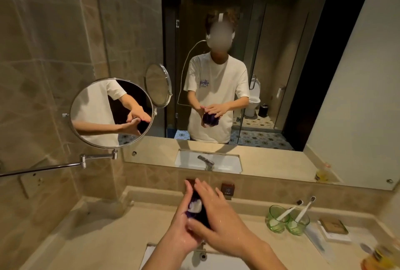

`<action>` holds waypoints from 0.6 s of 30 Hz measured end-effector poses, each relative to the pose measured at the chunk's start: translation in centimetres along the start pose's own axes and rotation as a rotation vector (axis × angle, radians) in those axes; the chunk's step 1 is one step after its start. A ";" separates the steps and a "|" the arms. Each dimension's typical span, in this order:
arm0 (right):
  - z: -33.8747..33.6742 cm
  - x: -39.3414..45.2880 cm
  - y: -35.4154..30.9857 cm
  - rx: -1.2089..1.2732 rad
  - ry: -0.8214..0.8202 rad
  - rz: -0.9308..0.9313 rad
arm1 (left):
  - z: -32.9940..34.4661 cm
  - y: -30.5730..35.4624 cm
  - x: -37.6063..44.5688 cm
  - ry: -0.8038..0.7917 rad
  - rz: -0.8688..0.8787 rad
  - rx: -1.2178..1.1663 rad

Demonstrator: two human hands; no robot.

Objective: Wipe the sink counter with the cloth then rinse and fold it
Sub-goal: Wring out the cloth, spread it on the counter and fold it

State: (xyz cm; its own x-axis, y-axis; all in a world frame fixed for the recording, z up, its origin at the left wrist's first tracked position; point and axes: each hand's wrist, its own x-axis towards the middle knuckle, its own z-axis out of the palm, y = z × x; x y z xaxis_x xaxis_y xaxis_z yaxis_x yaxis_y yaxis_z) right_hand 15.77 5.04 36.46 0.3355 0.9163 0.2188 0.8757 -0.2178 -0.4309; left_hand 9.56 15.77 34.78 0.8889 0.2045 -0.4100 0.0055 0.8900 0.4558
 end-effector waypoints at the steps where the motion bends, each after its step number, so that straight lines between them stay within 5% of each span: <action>1: -0.2 -0.7 -0.5 -0.035 -0.043 -0.011 | -0.3 0.2 -0.1 -0.003 -0.012 0.043; 4: -0.7 -2.0 -0.5 0.001 -0.162 0.030 | -1.2 0.4 -0.2 -0.049 -0.099 0.073; 8: -2.7 -2.8 0.6 0.442 -0.357 0.189 | -2.2 0.6 0.4 -0.107 -0.130 0.117; 12: -3.9 -3.7 1.7 1.074 -0.184 0.160 | -1.4 1.7 -1.1 -0.286 -0.142 0.192; 15: -4.6 -3.7 2.2 0.557 0.098 -0.004 | -0.7 3.0 -1.3 -0.354 -0.156 0.287; 18: -4.3 -2.9 3.0 -0.301 -0.157 -0.195 | 0.5 4.3 -1.3 -0.441 -0.176 0.434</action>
State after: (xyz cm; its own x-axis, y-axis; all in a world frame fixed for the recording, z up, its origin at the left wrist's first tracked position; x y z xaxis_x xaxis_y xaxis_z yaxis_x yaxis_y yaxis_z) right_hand 18.94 0.32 38.25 0.1163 0.9854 0.1244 0.9883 -0.1024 -0.1131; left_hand 8.62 19.14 37.67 0.9622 -0.1988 -0.1863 0.2710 0.6299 0.7279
